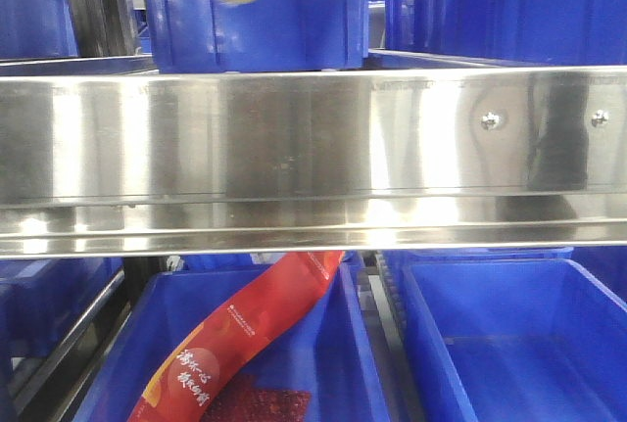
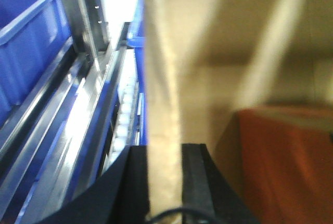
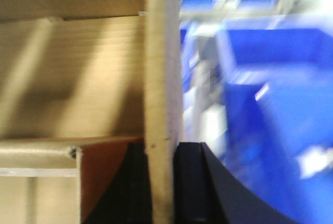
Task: Stack two boxes on right shelf middle
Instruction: 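Lower the held box onto the middle steel shelf level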
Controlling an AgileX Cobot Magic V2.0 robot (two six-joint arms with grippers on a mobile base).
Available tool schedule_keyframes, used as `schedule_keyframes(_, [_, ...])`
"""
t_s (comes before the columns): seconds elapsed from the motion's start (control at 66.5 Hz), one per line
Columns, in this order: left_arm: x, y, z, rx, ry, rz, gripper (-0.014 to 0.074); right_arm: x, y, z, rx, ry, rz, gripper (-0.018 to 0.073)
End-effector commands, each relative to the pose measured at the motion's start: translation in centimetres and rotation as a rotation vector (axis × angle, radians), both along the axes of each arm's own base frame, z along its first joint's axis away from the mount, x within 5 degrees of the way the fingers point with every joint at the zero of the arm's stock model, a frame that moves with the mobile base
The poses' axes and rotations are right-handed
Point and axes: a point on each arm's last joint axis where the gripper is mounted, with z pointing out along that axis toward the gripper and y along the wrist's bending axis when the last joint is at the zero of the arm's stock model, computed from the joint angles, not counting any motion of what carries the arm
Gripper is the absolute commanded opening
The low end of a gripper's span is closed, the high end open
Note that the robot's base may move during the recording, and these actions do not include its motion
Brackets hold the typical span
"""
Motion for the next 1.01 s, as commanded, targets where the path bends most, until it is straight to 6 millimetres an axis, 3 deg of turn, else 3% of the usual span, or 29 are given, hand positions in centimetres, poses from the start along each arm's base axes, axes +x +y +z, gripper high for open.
schedule_keyframes(0.0, [0.1,1.0,0.3,-0.023,0.025,-0.053,-0.0111,-0.3,1.2,0.5,0.092,-0.019,0.042,-0.0139])
schedule_keyframes(0.301, [0.8,3.6,-0.4,-0.073,0.094,-0.048,-0.0111,1.5,3.8,-3.2,0.044,0.162,0.039,-0.0139])
schedule_keyframes(0.541, [1.3,3.1,-2.0,-0.097,0.182,-0.058,-0.0109,1.8,3.9,-3.8,0.026,0.195,0.027,-0.0141])
schedule_keyframes(0.646, [1.9,2.9,-2.7,-0.081,0.213,-0.078,-0.0020,1.9,3.9,-3.8,0.022,0.183,0.029,-0.0131])
schedule_keyframes(0.707, [2.1,2.8,-2.9,-0.081,0.220,-0.078,0.0083,1.9,3.9,-3.8,0.021,0.187,0.028,-0.0055])
schedule_keyframes(0.827, [2.3,2.7,-3.0,-0.081,0.218,-0.080,0.0236,2.1,4.0,-4.1,0.016,0.197,0.026,0.0212])
schedule_keyframes(0.917, [2.5,2.7,-3.0,-0.082,0.210,-0.083,0.0292,2.3,4.1,-4.4,0.013,0.203,0.026,0.0360])
schedule_keyframes(0.992, [2.5,2.6,-3.0,-0.082,0.205,-0.084,0.0311,2.4,4.2,-4.5,0.012,0.205,0.026,0.0417])
